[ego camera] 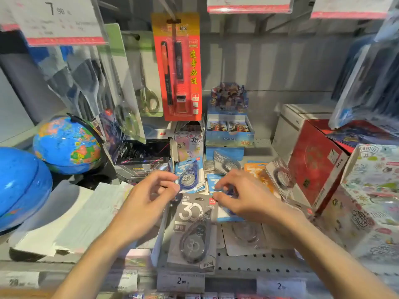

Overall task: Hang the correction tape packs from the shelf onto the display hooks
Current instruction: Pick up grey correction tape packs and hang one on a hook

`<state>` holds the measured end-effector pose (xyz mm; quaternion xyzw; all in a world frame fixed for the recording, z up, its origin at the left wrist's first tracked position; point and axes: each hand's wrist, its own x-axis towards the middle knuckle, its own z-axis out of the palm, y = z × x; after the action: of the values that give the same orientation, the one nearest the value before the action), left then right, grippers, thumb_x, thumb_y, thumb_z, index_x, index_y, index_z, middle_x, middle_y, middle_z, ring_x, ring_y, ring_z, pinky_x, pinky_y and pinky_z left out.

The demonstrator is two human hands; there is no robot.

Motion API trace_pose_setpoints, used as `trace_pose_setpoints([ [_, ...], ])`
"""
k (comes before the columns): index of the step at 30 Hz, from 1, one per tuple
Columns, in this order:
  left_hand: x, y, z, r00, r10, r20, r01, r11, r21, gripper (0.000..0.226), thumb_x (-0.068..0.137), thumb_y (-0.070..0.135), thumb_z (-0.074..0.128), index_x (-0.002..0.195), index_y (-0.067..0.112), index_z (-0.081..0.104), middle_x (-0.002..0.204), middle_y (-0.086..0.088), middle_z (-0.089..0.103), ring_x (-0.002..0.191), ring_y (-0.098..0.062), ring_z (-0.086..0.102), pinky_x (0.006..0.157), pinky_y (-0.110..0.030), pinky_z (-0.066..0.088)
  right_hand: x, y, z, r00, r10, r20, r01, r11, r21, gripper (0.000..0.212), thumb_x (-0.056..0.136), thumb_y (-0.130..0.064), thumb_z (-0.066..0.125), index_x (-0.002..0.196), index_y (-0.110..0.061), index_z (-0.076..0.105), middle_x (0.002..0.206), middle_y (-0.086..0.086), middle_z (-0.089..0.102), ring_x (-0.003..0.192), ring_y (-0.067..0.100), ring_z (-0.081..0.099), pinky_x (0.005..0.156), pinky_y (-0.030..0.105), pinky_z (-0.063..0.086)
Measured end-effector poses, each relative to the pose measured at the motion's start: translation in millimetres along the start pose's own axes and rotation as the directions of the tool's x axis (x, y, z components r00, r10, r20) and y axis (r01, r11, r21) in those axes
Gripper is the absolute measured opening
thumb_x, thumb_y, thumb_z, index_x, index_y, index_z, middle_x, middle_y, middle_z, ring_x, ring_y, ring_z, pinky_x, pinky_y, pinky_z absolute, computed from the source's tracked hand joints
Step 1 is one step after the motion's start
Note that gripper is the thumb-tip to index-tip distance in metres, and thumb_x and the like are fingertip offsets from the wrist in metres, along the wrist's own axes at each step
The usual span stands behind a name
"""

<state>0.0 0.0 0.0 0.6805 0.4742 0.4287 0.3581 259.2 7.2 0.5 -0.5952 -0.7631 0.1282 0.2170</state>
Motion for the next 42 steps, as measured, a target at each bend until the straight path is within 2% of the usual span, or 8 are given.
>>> trace_pose_setpoints([
  [7, -7, -10, -4, 0.998, -0.063, -0.008, 0.062, 0.996, -0.066, 0.014, 0.096, 0.021, 0.069, 0.108, 0.028, 0.070, 0.100, 0.001, 0.075, 0.095, -0.023, 0.073, 0.091, -0.044, 0.058, 11, -2, 15, 0.987, -0.027, 0.161, 0.027, 1.000, 0.003, 0.015, 0.090, -0.055, 0.067, 0.088, -0.040, 0.062, 0.093, -0.019, 0.046, 0.093, 0.000, 0.044, 0.079, 0.024, 0.036],
  [11, -10, -9, -5, 0.998, -0.060, -0.001, 0.060, 0.996, -0.073, 0.015, 0.096, 0.023, 0.070, 0.109, 0.030, 0.069, 0.100, -0.001, 0.074, 0.097, -0.029, 0.071, 0.094, -0.048, 0.056, 7, -4, 7, 0.992, -0.004, 0.125, -0.044, 0.925, 0.376, 0.017, 0.092, -0.036, 0.076, 0.080, -0.035, 0.063, 0.074, -0.012, 0.054, 0.060, -0.001, 0.049, 0.064, 0.024, 0.041],
  [17, -5, 1, 5, 0.991, -0.058, 0.124, 0.077, 0.986, -0.149, 0.034, 0.087, 0.042, 0.079, 0.116, 0.029, 0.067, 0.098, 0.002, 0.073, 0.097, -0.027, 0.069, 0.092, -0.040, 0.054, 1, -4, -27, 0.993, 0.118, 0.028, -0.096, 0.618, 0.780, 0.006, 0.098, -0.012, 0.071, 0.096, -0.013, 0.065, 0.066, 0.002, 0.074, 0.055, 0.014, 0.060, 0.057, 0.028, 0.052],
  [21, 4, 9, 18, 0.970, -0.068, 0.235, 0.132, 0.954, -0.269, 0.051, 0.073, 0.042, 0.084, 0.118, 0.027, 0.065, 0.105, -0.018, 0.070, 0.091, -0.026, 0.068, 0.086, -0.038, 0.056, 2, -5, -42, 0.979, 0.190, -0.068, -0.053, 0.565, 0.823, 0.005, 0.098, -0.010, 0.069, 0.095, -0.013, 0.066, 0.078, 0.012, 0.076, 0.057, 0.010, 0.065, 0.055, 0.020, 0.054],
  [28, 15, 16, 28, 0.965, -0.042, 0.260, 0.131, 0.933, -0.334, 0.061, 0.074, 0.021, 0.082, 0.129, 0.019, 0.056, 0.112, -0.008, 0.081, 0.098, -0.026, 0.078, 0.088, -0.038, 0.061, 0, -3, -50, 0.974, 0.213, -0.074, -0.057, 0.551, 0.832, 0.013, 0.100, -0.012, 0.068, 0.107, -0.002, 0.068, 0.069, 0.002, 0.076, 0.058, 0.009, 0.067, 0.057, 0.020, 0.057],
  [32, 19, 13, 17, 0.995, -0.035, 0.091, 0.064, 0.938, -0.342, 0.059, 0.072, 0.020, 0.080, 0.126, 0.017, 0.057, 0.108, -0.003, 0.082, 0.093, -0.020, 0.080, 0.075, -0.024, 0.062, 3, 16, -69, 0.947, 0.243, -0.209, -0.030, 0.718, 0.695, 0.008, 0.101, -0.015, 0.067, 0.106, -0.011, 0.071, 0.092, 0.014, 0.081, 0.077, 0.009, 0.075, 0.075, 0.027, 0.059],
  [37, 27, 8, 9, 0.997, -0.076, -0.007, 0.070, 0.947, -0.314, 0.051, 0.080, 0.016, 0.079, 0.126, 0.022, 0.057, 0.108, -0.001, 0.082, 0.095, -0.022, 0.080, 0.080, -0.029, 0.064, 17, 37, -60, 0.947, 0.221, -0.233, -0.152, 0.948, 0.281, 0.009, 0.100, -0.027, 0.063, 0.096, -0.031, 0.071, 0.092, -0.008, 0.077, 0.075, 0.011, 0.071, 0.073, 0.024, 0.059],
  [42, 31, 4, 15, 0.992, -0.116, -0.055, 0.095, 0.950, -0.297, 0.042, 0.088, 0.007, 0.077, 0.121, 0.025, 0.059, 0.106, 0.002, 0.083, 0.091, -0.020, 0.080, 0.072, -0.025, 0.060, 48, 33, -29, 0.981, 0.111, -0.157, -0.147, 0.958, -0.245, 0.033, 0.103, -0.044, 0.055, 0.107, -0.015, 0.071, 0.109, 0.005, 0.075, 0.102, 0.024, 0.068, 0.087, 0.039, 0.055],
])
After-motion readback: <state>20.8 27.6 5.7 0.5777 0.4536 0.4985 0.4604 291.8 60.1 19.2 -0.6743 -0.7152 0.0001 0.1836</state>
